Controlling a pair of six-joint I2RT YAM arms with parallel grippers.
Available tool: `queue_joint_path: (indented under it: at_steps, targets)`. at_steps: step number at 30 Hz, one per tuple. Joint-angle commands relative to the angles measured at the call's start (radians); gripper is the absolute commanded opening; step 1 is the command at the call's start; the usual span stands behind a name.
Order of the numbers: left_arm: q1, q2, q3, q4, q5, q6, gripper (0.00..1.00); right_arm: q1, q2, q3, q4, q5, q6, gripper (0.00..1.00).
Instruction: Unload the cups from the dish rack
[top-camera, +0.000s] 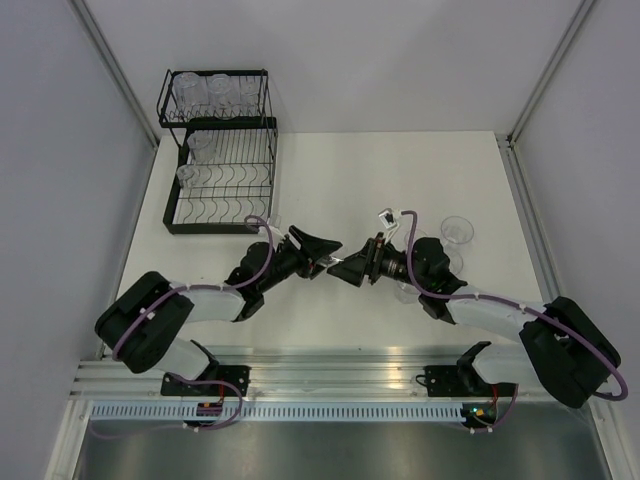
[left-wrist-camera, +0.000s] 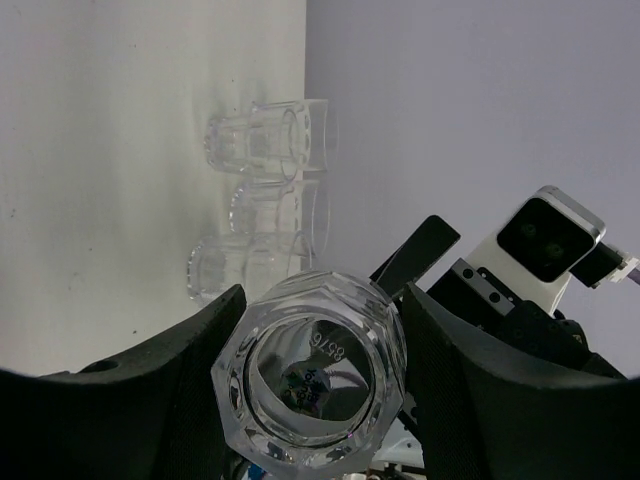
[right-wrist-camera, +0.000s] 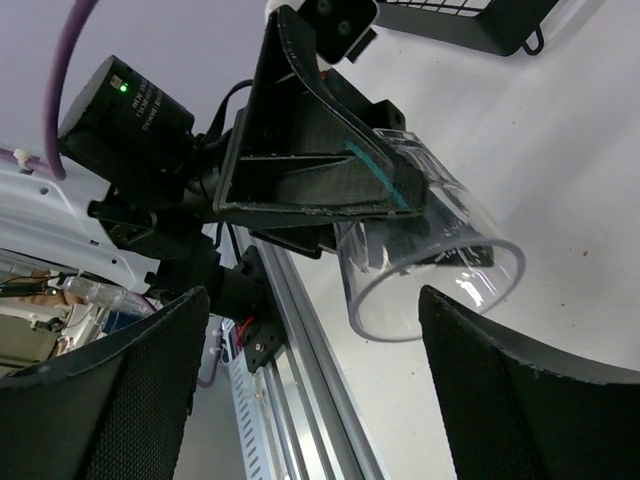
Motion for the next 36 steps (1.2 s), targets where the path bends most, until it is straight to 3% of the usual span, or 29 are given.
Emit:
queue_joint_path:
  at_steps: [1, 5, 8, 14, 16, 17, 20, 23, 28, 30, 32, 33, 34, 36]
  targets:
    - [-0.034, 0.071, 0.006, 0.231, -0.025, -0.156, 0.02, 0.014, 0.023, 0.023, 0.118, -0.021, 0.008, 0.88]
    - [-0.063, 0.129, 0.012, 0.293, -0.023, -0.225, 0.02, 0.02, 0.039, 0.031, 0.124, -0.021, 0.002, 0.7]
    - [-0.074, 0.169, 0.012, 0.372, -0.008, -0.275, 0.02, 0.021, 0.036, 0.027, 0.121, -0.015, -0.01, 0.51]
    - [-0.082, 0.194, 0.025, 0.426, 0.024, -0.319, 0.05, 0.021, 0.0, 0.027, 0.07, 0.01, -0.05, 0.3]
    - [-0.083, 0.192, 0.031, 0.426, 0.031, -0.32, 0.27, 0.023, -0.018, 0.03, 0.04, 0.02, -0.067, 0.28]
    - [-0.083, 0.189, 0.029, 0.432, 0.031, -0.322, 0.46, 0.023, -0.024, 0.031, 0.021, 0.025, -0.071, 0.26]
    - [-0.083, 0.18, 0.023, 0.432, 0.023, -0.325, 0.75, 0.021, -0.052, 0.033, -0.017, 0.04, -0.091, 0.19]
    - [-0.08, 0.171, 0.014, 0.428, 0.005, -0.326, 0.89, 0.021, -0.082, 0.037, -0.066, 0.066, -0.114, 0.11]
    - [-0.017, 0.132, -0.012, 0.419, -0.014, -0.281, 1.0, 0.021, -0.151, 0.083, -0.233, 0.151, -0.185, 0.01]
    - [0.038, 0.1, -0.011, 0.358, 0.003, -0.228, 1.0, 0.021, -0.178, 0.118, -0.405, 0.273, -0.245, 0.01]
    - [0.087, 0.019, 0.011, 0.136, 0.018, -0.103, 1.0, 0.021, -0.178, 0.216, -0.638, 0.364, -0.335, 0.01]
    - [0.096, -0.019, 0.052, 0.039, 0.018, -0.046, 1.0, 0.021, -0.158, 0.258, -0.725, 0.49, -0.354, 0.01]
    - [0.101, -0.085, 0.083, -0.212, -0.013, 0.087, 1.0, 0.021, -0.14, 0.348, -0.814, 0.549, -0.375, 0.01]
    - [0.099, -0.137, 0.202, -0.467, -0.079, 0.222, 1.0, 0.017, -0.046, 0.446, -1.046, 0.644, -0.426, 0.01]
